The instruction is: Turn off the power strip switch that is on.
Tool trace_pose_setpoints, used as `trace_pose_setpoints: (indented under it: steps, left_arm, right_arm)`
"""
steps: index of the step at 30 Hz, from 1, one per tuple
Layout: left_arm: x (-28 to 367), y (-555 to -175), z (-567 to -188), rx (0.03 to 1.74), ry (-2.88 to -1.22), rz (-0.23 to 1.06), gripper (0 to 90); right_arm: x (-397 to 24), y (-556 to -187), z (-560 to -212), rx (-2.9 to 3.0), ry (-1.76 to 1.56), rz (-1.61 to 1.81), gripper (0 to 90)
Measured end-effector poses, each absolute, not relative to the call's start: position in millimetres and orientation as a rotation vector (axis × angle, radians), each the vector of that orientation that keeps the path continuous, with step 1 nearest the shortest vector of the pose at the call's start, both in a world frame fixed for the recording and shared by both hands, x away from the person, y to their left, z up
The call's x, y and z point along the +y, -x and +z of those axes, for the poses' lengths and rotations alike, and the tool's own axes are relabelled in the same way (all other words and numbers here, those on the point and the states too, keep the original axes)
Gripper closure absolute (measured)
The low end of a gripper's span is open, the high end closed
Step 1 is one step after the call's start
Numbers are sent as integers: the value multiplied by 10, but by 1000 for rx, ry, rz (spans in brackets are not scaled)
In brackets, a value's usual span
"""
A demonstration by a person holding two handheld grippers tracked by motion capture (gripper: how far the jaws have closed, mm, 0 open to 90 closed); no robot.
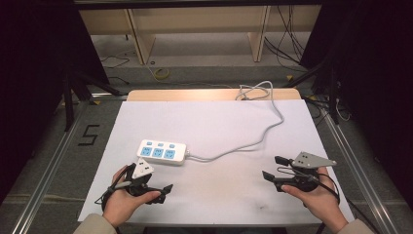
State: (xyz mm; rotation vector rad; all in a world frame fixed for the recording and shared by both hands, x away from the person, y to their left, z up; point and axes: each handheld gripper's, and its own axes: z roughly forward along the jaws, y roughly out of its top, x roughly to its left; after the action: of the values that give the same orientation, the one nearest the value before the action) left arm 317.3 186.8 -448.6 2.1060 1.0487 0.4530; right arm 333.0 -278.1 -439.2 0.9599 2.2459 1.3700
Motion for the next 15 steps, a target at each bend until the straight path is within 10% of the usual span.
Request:
trace_pose_setpoints:
  steps: [6, 15]
  left_arm:
    - [1879, -3166, -4469, 1067, -2085, 467, 106]
    - [1886, -3192, -4417, 1095, -2049, 533, 688]
  right_arm:
    - [-2777, -3321, -4388, 2248, -951, 1370, 273]
    - [-2764, -3326, -4389, 2252, -954, 1370, 274]
